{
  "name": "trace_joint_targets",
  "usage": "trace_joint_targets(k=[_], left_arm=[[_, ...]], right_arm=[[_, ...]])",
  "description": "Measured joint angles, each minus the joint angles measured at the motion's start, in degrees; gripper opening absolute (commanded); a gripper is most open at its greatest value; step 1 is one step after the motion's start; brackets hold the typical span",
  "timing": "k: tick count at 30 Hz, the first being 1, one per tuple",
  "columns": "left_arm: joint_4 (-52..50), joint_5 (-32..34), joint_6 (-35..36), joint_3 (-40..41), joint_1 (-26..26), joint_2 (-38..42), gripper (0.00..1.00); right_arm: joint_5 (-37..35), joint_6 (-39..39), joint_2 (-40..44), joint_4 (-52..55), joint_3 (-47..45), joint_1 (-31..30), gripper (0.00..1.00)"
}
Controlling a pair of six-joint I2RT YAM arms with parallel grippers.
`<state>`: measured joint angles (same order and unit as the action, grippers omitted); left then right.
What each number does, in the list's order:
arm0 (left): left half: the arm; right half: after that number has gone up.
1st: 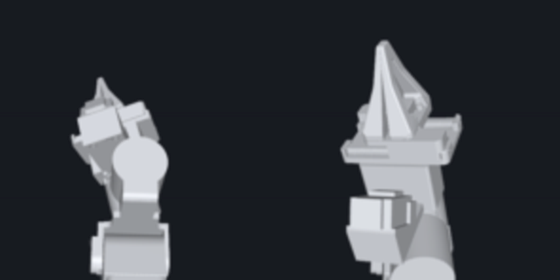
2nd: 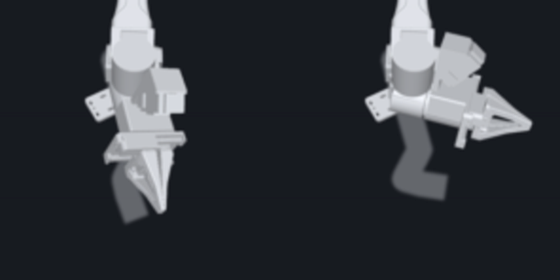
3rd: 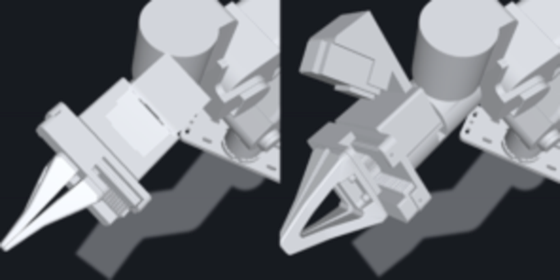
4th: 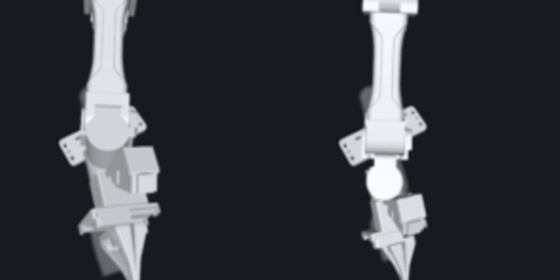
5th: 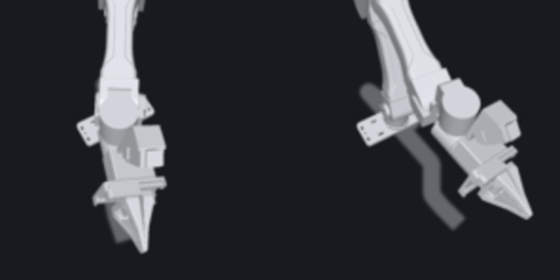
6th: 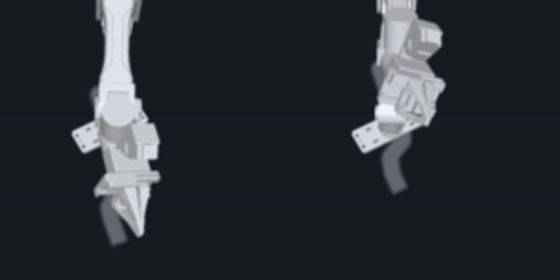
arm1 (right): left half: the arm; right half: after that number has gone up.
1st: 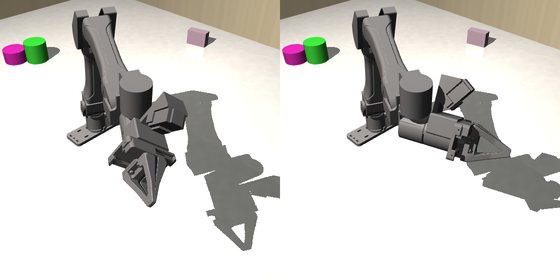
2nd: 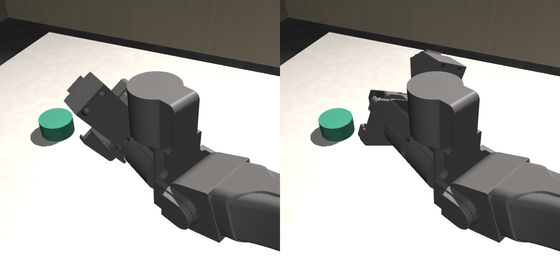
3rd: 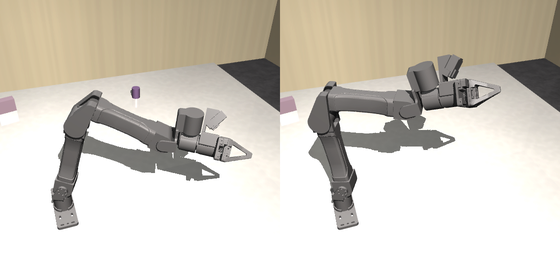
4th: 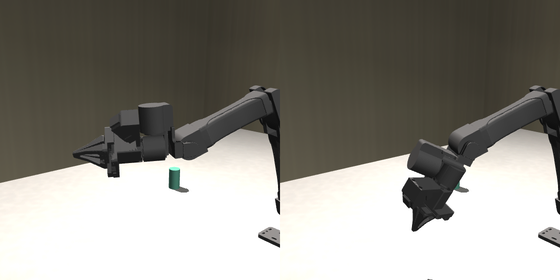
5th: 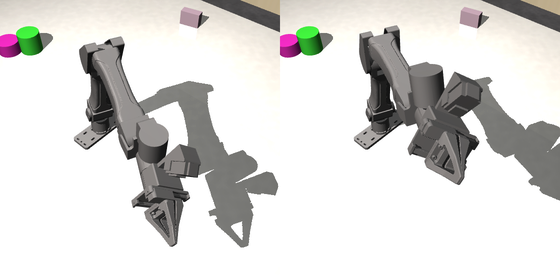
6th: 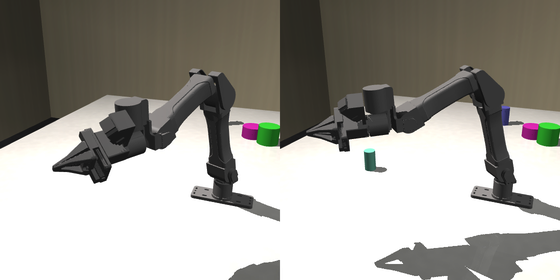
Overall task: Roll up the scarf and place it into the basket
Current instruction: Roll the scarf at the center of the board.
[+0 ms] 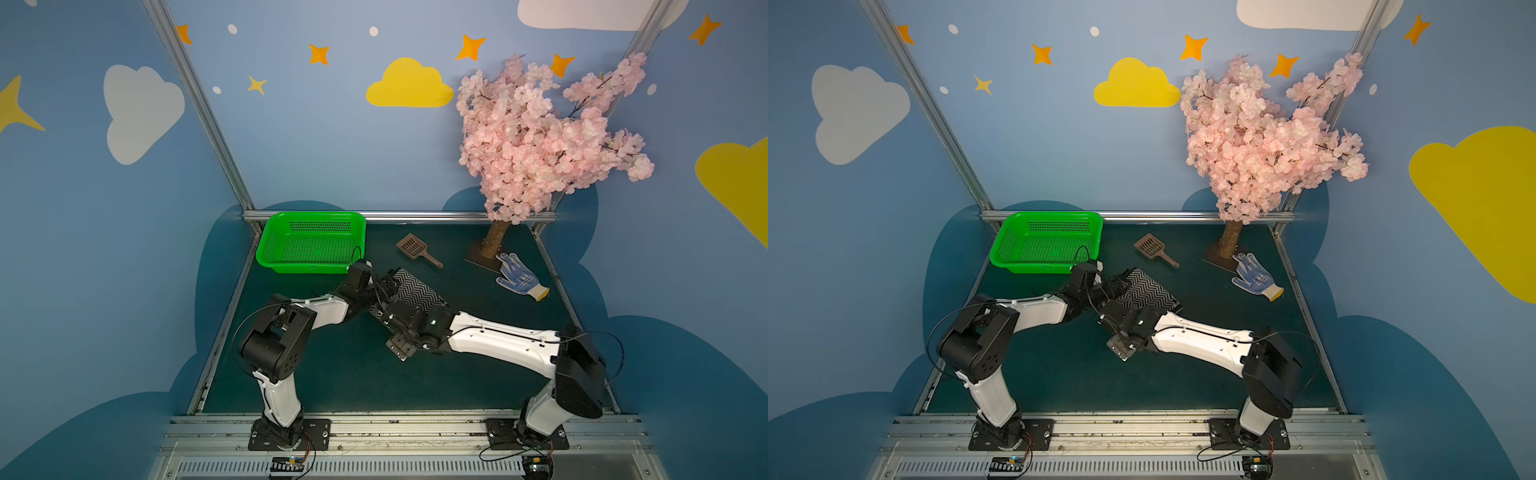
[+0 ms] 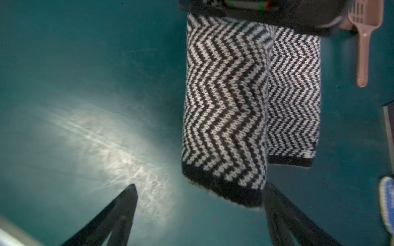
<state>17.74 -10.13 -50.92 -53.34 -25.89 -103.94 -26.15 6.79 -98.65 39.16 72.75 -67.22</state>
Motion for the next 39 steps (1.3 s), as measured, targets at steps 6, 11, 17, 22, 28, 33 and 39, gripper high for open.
trace_joint_targets(k=[6, 11, 17, 22, 28, 33, 39], left_arm=[[0.04, -0.59, -0.57, -0.15, 0.04, -0.42, 1.0], [1.73, -1.33, -1.46, -0.15, 0.17, -1.11, 1.0], [4.04, -2.16, -2.49, 0.74, 0.57, -1.33, 1.0], [6.62, -3.04, -3.39, 2.29, 1.31, -1.25, 1.0], [11.78, -6.54, -5.75, 7.34, 4.04, 0.63, 1.0], [12.13, -7.89, -6.49, 10.93, 6.23, 3.89, 1.0], [6.01, -6.27, -6.34, 14.56, 7.91, 12.68, 1.0]], right_arm=[[-9.97, -3.65, -10.4, 2.34, 2.62, -3.61, 0.92], [-12.11, -4.92, -13.53, 2.21, 3.21, -2.03, 0.92], [-12.0, -5.73, -14.58, 0.09, 2.38, 0.96, 0.76], [-9.09, -6.56, -15.47, -1.62, 2.03, 3.13, 0.4], [1.2, -7.02, -12.7, -5.7, -0.81, 6.43, 0.29], [15.28, -6.32, -7.93, -8.44, -3.41, 10.4, 0.31], [37.88, -3.65, -3.15, -8.74, -3.89, 15.74, 0.32]])
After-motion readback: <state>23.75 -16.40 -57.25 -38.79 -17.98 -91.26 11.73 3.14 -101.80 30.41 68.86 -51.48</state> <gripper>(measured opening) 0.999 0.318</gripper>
